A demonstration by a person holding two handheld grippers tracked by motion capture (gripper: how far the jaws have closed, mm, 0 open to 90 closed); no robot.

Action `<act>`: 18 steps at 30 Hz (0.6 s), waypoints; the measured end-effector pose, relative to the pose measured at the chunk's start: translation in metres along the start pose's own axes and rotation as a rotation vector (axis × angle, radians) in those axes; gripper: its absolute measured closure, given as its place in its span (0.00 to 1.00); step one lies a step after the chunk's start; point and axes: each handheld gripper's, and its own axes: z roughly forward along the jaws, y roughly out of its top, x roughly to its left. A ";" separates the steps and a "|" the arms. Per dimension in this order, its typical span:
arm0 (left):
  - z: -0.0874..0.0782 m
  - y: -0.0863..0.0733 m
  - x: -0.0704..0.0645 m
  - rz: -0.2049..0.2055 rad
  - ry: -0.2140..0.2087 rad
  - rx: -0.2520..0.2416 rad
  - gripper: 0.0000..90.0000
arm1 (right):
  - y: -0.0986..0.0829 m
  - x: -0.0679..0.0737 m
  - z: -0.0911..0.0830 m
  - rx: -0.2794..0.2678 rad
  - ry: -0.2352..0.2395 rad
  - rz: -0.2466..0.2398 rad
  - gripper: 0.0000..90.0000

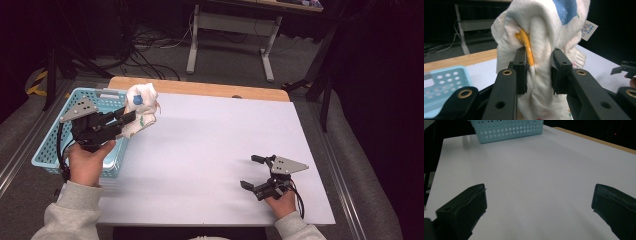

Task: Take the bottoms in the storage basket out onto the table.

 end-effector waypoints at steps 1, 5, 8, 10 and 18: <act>0.001 0.000 -0.002 0.003 -0.003 0.004 0.78 | 0.000 0.000 0.000 0.000 0.000 -0.001 0.01; 0.004 -0.002 -0.008 0.024 -0.015 0.008 0.78 | 0.000 0.000 0.000 -0.001 0.000 0.000 0.01; 0.006 -0.004 -0.012 0.036 -0.029 0.012 0.78 | 0.000 0.000 0.000 0.000 0.000 0.001 0.01; 0.007 -0.004 -0.015 0.044 -0.032 0.023 0.78 | 0.000 0.000 0.000 0.001 -0.001 0.000 0.01; 0.017 -0.007 -0.025 0.046 -0.069 0.024 0.78 | 0.000 0.000 0.000 -0.001 0.000 0.000 0.01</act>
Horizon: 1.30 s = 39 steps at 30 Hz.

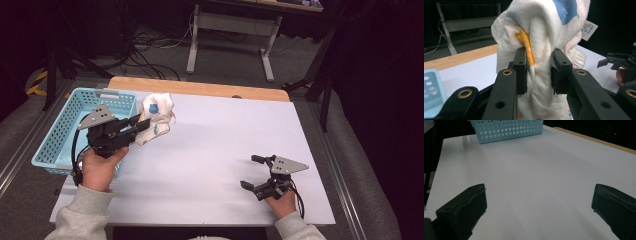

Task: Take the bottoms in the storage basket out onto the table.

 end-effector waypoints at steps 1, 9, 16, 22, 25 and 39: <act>0.002 0.000 -0.002 0.001 -0.008 0.002 0.78 | 0.000 0.000 0.000 -0.001 0.000 0.000 0.01; 0.018 -0.004 -0.015 0.014 -0.049 0.011 0.78 | 0.000 0.000 -0.001 -0.004 0.001 -0.001 0.01; 0.036 -0.011 -0.023 0.028 -0.076 0.029 0.78 | 0.000 0.001 -0.001 -0.004 0.002 -0.002 0.01; 0.051 -0.019 -0.031 0.030 -0.114 0.050 0.78 | 0.000 0.001 -0.001 -0.004 0.002 -0.003 0.01; 0.057 -0.023 -0.036 0.038 -0.131 0.053 0.78 | 0.000 0.001 -0.001 -0.005 0.001 -0.004 0.01; 0.090 -0.042 -0.053 0.072 -0.197 0.114 0.78 | 0.000 0.001 -0.001 -0.007 0.003 -0.005 0.01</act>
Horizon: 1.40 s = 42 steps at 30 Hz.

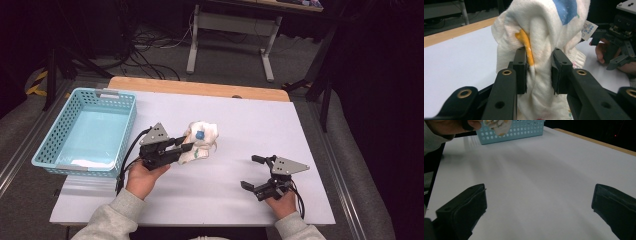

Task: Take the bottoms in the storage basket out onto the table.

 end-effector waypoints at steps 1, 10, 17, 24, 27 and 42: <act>0.002 -0.001 0.000 0.000 -0.004 0.007 0.78 | 0.000 0.000 0.000 0.000 0.000 0.000 0.01; 0.022 -0.011 -0.004 -0.003 -0.030 0.058 0.77 | 0.000 0.000 0.000 0.000 0.001 -0.001 0.01; 0.034 -0.016 -0.010 0.014 -0.047 0.096 0.77 | 0.000 0.000 0.000 0.000 -0.001 -0.002 0.01; 0.046 -0.024 -0.013 0.014 -0.067 0.143 0.77 | 0.000 0.000 0.000 -0.004 0.000 0.000 0.01; 0.051 -0.026 -0.015 0.012 -0.077 0.164 0.77 | 0.000 0.000 -0.001 -0.004 0.000 0.000 0.01; 0.064 -0.034 -0.018 0.031 -0.098 0.251 0.74 | 0.000 0.000 -0.001 -0.007 -0.002 0.006 0.01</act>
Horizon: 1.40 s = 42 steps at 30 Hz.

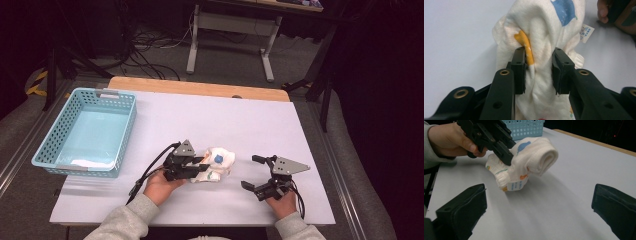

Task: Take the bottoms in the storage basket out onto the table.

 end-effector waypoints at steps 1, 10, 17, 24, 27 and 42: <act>0.001 0.000 0.000 0.002 0.001 0.006 0.74 | 0.000 0.000 0.000 -0.001 0.000 0.001 0.01; 0.002 0.000 0.000 -0.001 -0.011 0.003 0.44 | 0.000 0.000 0.000 -0.004 0.001 0.000 0.01; 0.003 0.003 -0.001 -0.014 0.000 -0.009 0.12 | 0.000 0.000 0.000 -0.005 0.003 -0.001 0.01; 0.000 0.005 -0.004 0.001 -0.006 -0.014 0.08 | 0.000 0.000 0.000 -0.005 0.006 -0.003 0.01; 0.000 0.006 -0.005 0.005 0.004 -0.013 0.07 | 0.000 0.000 0.000 -0.005 0.006 -0.003 0.01; -0.014 0.014 -0.006 0.031 0.028 -0.040 0.06 | 0.000 0.001 -0.001 -0.003 0.003 -0.006 0.01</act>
